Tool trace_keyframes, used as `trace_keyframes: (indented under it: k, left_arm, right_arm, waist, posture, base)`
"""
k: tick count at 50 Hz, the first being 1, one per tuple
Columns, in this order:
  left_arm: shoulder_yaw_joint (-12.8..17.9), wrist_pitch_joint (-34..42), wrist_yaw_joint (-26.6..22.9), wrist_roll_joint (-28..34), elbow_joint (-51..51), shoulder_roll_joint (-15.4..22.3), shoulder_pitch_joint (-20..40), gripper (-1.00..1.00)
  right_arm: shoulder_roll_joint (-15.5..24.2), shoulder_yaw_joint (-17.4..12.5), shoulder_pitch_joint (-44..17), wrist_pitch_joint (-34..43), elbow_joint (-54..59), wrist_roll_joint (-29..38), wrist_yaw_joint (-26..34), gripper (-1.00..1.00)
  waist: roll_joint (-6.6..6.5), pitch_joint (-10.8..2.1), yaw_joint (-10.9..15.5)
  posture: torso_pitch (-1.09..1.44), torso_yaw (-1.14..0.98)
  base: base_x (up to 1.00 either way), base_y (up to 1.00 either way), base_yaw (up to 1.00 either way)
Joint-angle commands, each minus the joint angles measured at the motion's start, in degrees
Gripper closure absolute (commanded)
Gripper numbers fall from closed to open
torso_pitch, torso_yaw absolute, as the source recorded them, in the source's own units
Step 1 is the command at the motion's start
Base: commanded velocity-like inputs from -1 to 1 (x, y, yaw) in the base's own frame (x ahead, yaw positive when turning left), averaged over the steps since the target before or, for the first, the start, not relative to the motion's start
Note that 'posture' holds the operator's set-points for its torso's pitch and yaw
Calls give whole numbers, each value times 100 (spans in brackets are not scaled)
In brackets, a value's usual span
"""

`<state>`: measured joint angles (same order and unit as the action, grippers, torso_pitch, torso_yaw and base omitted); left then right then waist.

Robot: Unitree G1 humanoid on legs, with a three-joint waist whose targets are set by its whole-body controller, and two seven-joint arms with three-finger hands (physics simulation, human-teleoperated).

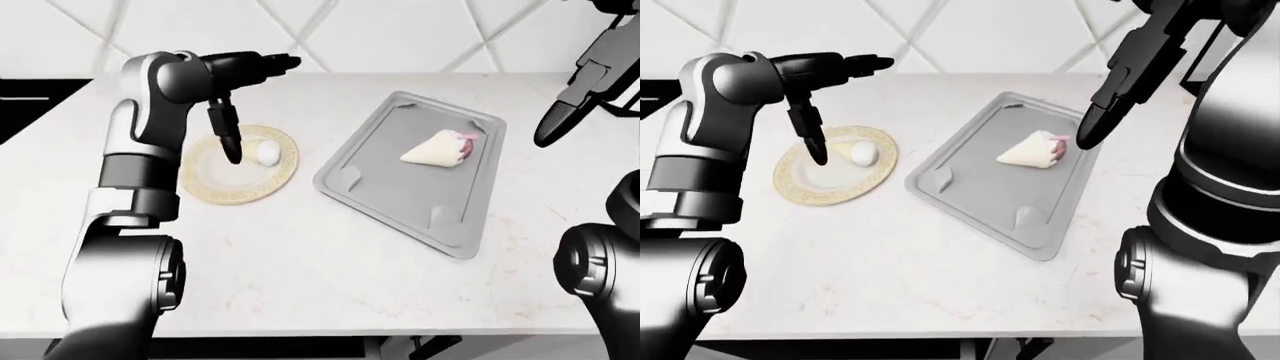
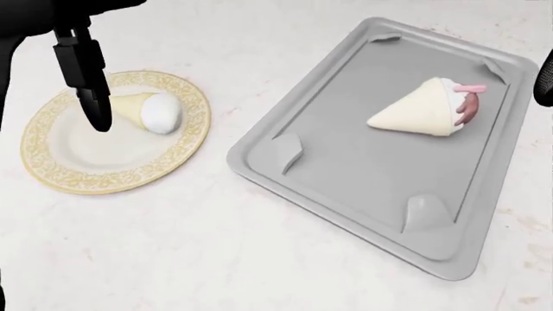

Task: Move the dessert items from the plate to the tray.

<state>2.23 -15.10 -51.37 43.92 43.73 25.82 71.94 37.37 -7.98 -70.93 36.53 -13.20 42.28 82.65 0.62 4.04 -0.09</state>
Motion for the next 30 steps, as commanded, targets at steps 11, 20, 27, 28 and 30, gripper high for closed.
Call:
trace_keyframes:
  k: [11, 20, 27, 28, 30]
  left_arm:
    - [33, -441, 141, 212, 29, 72, 89, -100]
    - [-49, -841, 514, 551, 509, 91, 63, -100]
    - [-82, -1054, 740, 749, 940, 47, 138, -84]
    - [-81, -1063, 745, 761, 953, 44, 146, -82]
    - [-86, -1082, 767, 797, 1001, 37, 168, -80]
  right_arm:
    - [56, -90, -232, -88, -26, 48, -90, -100]
    - [-15, -84, -127, -115, -81, 54, -130, -100]
    - [-14, -121, -4, -153, -110, 28, -174, -100]
    - [-11, -122, -1, -152, -111, 25, -177, -100]
    - [-13, -128, 38, -149, -131, 16, -187, -100]
  waist:
    - [-3, -181, -23]
    - [-12, -192, -28]
    - [-12, -224, -24]
    - [-10, -227, -22]
    - [-7, -230, -22]
  posture:
    - [0, 0]
    - [0, 0]
    - [0, 0]
    - [0, 0]
    - [0, 0]
  base:
    - [0, 0, 0]
    - [0, 0, 0]
    - [0, 0, 0]
    - [0, 0, 0]
    - [0, 0, 0]
